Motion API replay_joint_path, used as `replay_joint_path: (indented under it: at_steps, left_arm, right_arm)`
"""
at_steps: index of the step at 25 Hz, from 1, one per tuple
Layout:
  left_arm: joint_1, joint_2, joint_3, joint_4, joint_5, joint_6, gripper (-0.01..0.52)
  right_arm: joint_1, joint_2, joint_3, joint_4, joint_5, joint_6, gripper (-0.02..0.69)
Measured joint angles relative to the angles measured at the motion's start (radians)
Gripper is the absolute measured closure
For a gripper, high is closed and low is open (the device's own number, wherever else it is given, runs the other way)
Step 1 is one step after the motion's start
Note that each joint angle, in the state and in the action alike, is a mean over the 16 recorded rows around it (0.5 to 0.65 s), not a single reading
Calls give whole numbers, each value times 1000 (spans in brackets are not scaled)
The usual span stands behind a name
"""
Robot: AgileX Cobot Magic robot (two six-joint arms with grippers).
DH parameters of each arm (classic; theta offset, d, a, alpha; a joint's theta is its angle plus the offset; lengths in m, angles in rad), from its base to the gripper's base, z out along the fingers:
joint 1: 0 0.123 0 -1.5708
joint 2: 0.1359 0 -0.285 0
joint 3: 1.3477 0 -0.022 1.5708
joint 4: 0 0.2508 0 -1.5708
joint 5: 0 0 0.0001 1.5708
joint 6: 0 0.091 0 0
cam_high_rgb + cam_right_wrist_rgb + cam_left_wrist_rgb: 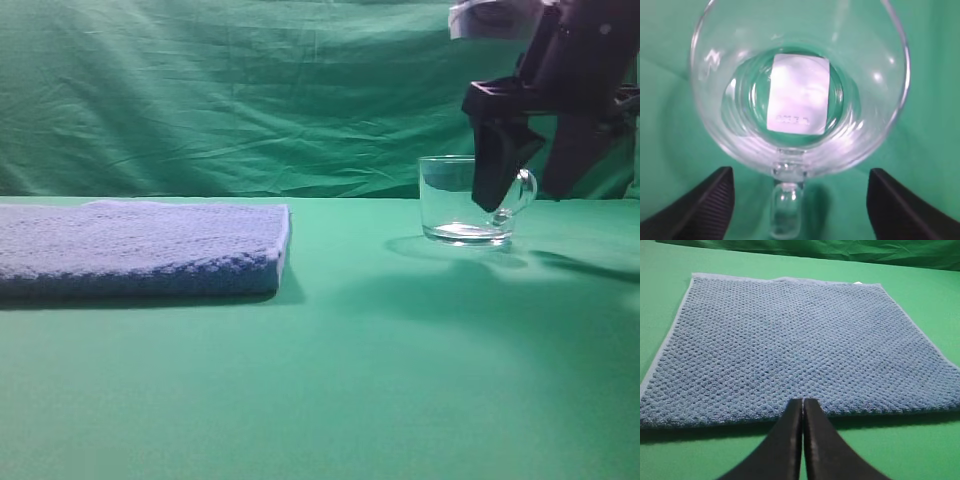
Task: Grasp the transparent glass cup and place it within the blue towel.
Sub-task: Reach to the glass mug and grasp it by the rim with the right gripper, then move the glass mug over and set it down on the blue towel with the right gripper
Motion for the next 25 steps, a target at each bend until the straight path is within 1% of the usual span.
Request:
replay_joint_path:
  at_steps: [3,5,9,15,20,25]
  left_arm:
    - [0,0,0,0,0,0,514]
    - [0,0,0,0,0,0,514]
    - [0,0,0,0,0,0,514]
    - [0,0,0,0,0,0,514]
    - [0,0,0,0,0,0,514]
    - [0,0,0,0,0,0,514]
  right_arm:
    - [20,4,-38,1,17,-3,540]
    - [42,6,-75,1,30,-3,563]
    - [105,14,-179,1,53,-3,566]
    - [237,71,-389,1,70,-3,566]
    - [345,174,-561,2,68,-4,566]
    - [422,307,-687,2,72,-4,566]
